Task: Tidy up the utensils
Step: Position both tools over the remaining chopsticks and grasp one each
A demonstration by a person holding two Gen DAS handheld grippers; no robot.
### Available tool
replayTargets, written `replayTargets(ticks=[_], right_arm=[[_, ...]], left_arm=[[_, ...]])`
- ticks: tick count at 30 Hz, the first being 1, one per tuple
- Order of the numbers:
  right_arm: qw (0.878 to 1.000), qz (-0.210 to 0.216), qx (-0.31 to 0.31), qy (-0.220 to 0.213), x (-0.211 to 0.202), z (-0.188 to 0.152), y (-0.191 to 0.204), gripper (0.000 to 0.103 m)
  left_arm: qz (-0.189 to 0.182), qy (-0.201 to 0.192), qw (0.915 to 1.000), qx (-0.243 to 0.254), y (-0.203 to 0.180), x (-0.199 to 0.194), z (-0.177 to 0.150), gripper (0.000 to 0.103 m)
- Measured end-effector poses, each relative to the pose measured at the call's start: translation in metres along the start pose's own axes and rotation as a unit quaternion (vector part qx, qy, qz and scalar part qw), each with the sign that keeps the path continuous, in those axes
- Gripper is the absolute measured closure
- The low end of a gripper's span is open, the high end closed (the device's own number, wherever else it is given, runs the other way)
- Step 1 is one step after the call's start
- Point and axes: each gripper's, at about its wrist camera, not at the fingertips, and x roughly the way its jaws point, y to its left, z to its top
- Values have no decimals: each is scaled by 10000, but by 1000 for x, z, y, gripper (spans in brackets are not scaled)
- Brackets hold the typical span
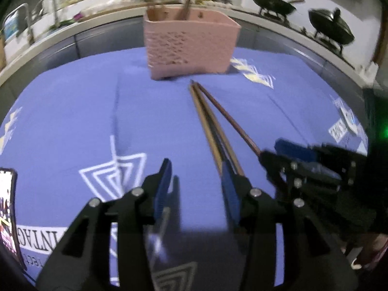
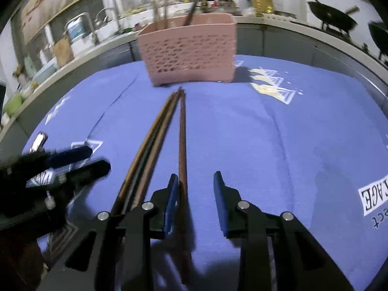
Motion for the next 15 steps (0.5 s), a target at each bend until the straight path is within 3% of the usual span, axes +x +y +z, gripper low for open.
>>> replayTargets(ticks=[4,10,15], right_arm=[[9997,54,218,-60,-1,1,-11,72],[9997,174,181,-41,1,0,-8,72],[9998,186,117,-32,1,0,-3,72]], left_arm=[[172,205,9995,144,-9,14,-6,62],[521,207,9982,219,-11,18,-7,62],[118,317,9994,-33,-5,16,0,62]])
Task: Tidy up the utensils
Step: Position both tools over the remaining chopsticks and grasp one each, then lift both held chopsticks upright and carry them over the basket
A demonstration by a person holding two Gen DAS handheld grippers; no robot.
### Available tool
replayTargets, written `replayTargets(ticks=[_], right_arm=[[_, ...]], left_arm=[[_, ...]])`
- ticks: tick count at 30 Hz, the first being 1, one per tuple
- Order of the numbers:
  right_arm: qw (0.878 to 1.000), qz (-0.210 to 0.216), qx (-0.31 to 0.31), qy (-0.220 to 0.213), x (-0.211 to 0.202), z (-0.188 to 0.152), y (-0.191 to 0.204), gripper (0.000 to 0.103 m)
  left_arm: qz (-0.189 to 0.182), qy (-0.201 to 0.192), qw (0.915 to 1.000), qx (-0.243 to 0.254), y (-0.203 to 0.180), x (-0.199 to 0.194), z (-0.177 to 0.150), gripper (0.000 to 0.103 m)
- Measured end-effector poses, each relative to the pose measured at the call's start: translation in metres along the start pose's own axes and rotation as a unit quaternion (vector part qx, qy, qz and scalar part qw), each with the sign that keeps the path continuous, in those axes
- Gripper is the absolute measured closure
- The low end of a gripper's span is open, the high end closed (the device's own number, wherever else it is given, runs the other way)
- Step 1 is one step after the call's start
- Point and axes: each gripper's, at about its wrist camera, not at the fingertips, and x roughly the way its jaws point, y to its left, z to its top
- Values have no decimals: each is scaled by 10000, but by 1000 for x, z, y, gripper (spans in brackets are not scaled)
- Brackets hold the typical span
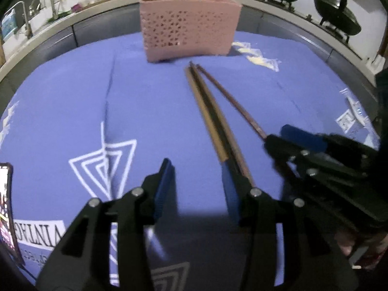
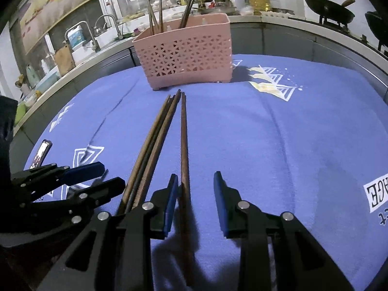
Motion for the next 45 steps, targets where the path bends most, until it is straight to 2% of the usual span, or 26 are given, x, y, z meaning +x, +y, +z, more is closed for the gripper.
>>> replayTargets(ticks=[4,6,14,19,21,27,28,29,30,31,36,39,41,45], right_arm=[[10000,4,28,-11,1,2,-2,72],[10000,18,46,-8,1,1,-3,72],[10000,46,-21,18,3,0,0,72],[9998,-76,-168,-26,4,-2,5,72],[9996,-164,-213,-39,3,-2,6,72],[9991,-249,-336,-47,4,-3,10,72],[9991,-223,-358,-46,5,-3,10,72],[9989,-206,-425,-42,5,-3,13,76],[9984,-221,-526,-34,6,-4,16,88],[9979,-204,-622,-2,6,-4,17,95],[9987,-152,-447,191,-4,-7,1,97],[9984,67,-424,377,-14,-15,-7,97],[9980,204,-384,468,-17,-17,-12,96],[9968,347,-267,671,-3,3,-14,96]], left_arm=[[-55,-57,9998,165,-8,-3,0,62],[59,49,9996,267,-12,5,-2,61],[91,-6,9998,197,-12,5,-3,59],[323,-48,9993,204,-13,9,3,59],[250,38,9996,141,-9,14,5,59],[399,-17,9989,228,-12,15,4,62],[397,-37,9989,251,-11,15,4,67],[344,-79,9990,279,-10,14,4,88],[276,-93,9991,302,-9,14,4,95],[217,-77,9993,297,-6,13,4,96],[188,-5,9997,182,23,3,-5,97],[72,74,9999,127,43,-9,-20,96],[38,138,9998,107,48,-12,-22,85],[137,184,9994,247,46,-4,-7,81]])
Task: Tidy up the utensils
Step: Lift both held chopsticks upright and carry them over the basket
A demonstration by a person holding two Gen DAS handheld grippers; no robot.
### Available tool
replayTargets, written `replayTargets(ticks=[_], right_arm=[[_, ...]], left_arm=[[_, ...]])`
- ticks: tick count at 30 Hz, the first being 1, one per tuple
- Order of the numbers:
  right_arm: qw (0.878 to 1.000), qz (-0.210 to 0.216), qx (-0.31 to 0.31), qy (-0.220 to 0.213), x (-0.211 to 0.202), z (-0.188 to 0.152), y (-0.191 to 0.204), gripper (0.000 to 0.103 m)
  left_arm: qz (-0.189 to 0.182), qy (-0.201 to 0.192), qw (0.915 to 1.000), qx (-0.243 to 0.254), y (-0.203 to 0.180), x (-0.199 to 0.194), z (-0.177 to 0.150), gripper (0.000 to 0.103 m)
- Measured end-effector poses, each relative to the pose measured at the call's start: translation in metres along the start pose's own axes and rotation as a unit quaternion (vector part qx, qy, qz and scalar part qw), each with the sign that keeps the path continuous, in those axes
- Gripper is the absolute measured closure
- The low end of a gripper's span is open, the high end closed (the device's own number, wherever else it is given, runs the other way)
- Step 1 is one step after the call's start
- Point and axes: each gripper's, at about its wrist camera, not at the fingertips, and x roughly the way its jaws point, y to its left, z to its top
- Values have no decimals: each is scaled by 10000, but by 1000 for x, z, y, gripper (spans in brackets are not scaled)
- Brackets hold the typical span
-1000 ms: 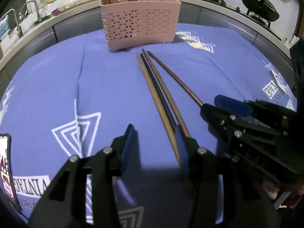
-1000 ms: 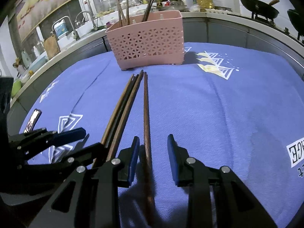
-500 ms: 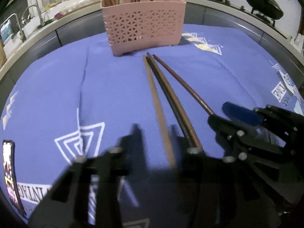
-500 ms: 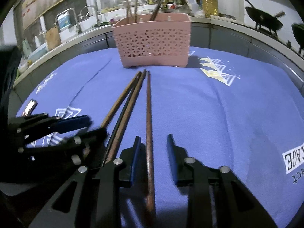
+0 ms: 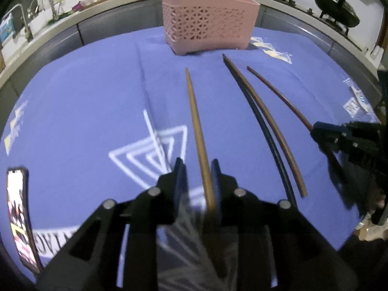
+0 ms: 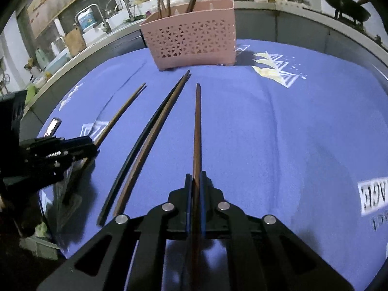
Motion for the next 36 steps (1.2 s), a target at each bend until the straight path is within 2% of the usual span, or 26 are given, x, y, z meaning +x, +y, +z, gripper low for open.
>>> replayTargets(ticks=[4,8,9,10,13,14,15,17,21,23,26,29,31,36], right_arm=[[9999,52,-68,116,24,39,1,96],[9996,22,-140,248,54,86,1,96],[9995,61,-135,280,59,92,1,96],[9992,129,-170,333,64,100,3,96],[9986,266,-46,455,66,107,0,98],[9987,338,43,377,60,108,-2,98],[9989,398,98,219,49,109,-4,98],[9978,562,171,-297,15,109,-6,98],[9888,692,92,-1317,-55,107,-3,98],[9810,651,-34,-1825,-87,102,3,98],[9709,586,-122,-2321,-117,95,8,98],[9673,516,-174,-2479,-125,98,14,98],[9679,475,-211,-2460,-122,100,16,98],[9715,486,-172,-2315,-115,105,20,98]], left_arm=[[87,-21,9998,191,-4,20,30,81],[21,-37,9997,241,-5,42,64,81],[-19,-68,9997,220,-4,46,71,83],[-40,-95,9997,201,-3,48,74,97],[-273,-48,9996,-47,3,50,85,98],[-328,-132,9993,-86,5,44,86,98],[-397,-386,9984,-112,7,29,88,98],[-469,-858,9951,-132,11,-2,91,98],[-630,-1811,9813,-137,17,-73,92,98],[-653,-2162,9741,-119,17,-100,89,98],[-655,-2393,9686,-121,15,-121,84,98],[-591,-2486,9668,-63,12,-125,80,98],[-495,-2520,9665,-13,11,-123,81,98],[-587,-2423,9684,4,12,-125,87,98]])
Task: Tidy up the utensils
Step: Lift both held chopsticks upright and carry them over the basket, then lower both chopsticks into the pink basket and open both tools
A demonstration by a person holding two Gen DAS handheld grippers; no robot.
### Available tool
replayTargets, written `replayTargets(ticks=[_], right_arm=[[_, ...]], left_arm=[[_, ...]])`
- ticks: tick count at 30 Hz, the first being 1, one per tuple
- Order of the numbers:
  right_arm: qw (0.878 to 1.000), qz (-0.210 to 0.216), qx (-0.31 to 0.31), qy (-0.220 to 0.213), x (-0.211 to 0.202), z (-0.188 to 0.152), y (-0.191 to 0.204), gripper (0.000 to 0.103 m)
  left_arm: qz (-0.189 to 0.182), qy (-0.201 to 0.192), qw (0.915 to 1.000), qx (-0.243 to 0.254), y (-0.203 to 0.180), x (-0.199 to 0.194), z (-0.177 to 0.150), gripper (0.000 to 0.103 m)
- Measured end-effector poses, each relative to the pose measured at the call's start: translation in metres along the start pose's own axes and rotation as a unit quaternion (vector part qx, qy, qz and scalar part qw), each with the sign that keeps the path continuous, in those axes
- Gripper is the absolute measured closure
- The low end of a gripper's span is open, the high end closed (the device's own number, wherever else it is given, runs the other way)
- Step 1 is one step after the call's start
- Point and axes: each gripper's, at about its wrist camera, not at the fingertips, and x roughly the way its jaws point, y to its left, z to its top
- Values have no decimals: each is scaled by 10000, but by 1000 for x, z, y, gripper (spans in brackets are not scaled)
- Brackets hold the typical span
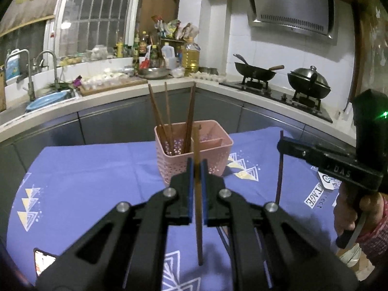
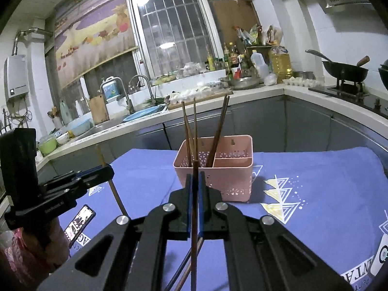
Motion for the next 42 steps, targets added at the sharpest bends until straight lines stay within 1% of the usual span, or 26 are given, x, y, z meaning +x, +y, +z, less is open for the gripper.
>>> replayTargets(ticks=[1,3,4,5,9,11,14,15,16,19,22,25,28,31,33,34,36,37,39,41,42], right_arm=[[10000,39,25,-11,-1,3,-1,98],[9998,142,76,-107,-6,14,-2,98],[9995,203,125,-197,-8,25,-3,98],[9992,245,160,-267,-10,32,-4,98],[9963,369,229,-745,-13,85,-2,98],[9949,347,194,-927,-9,110,-1,98],[9929,234,165,-1155,6,148,0,98],[9922,175,158,-1225,12,158,-1,98],[9914,91,155,-1296,22,169,-2,98],[9907,-75,118,-1356,44,183,-6,98],[9929,-162,100,-1172,76,184,-14,98],[9950,-238,67,-964,101,173,-20,98],[9967,-265,53,-769,120,156,-23,98],[9987,-236,78,-453,142,134,-28,98],[9993,-289,3,-219,155,119,-26,98],[9994,-321,-20,-85,161,112,-25,98],[9995,-242,109,171,170,98,-27,97],[9992,-164,250,258,171,95,-29,96],[9988,-29,400,272,165,94,-26,96],[9993,29,371,71,148,95,-20,93],[9994,36,344,1,141,95,-18,89]], left_arm=[[-33,-18,10000,-2,0,-2,4,98],[-33,-175,9998,31,1,-7,16,98],[-38,-249,9997,36,2,-10,23,98],[-65,-383,9992,20,3,-14,37,98],[-87,-776,9969,2,7,-21,84,98],[-18,-991,9951,-3,9,-20,112,98],[15,-1112,9938,-76,13,-10,143,98],[101,-1148,9933,-75,14,-1,155,98],[170,-1158,9931,-71,14,6,161,98],[317,-1141,9930,-42,16,27,170,98],[432,-997,9941,6,19,55,171,98],[455,-803,9957,-18,25,79,162,98],[547,-573,9969,-2,29,104,149,98],[533,-370,9979,-20,33,123,133,98],[569,-177,9982,-9,33,135,120,98],[614,-40,9981,-6,33,141,113,98],[682,267,9973,1,32,152,101,97],[736,326,9968,2,31,153,97,96],[888,302,9956,-49,31,146,93,88],[1038,213,9943,-99,30,134,91,77],[1096,174,9938,-103,28,129,91,76]])
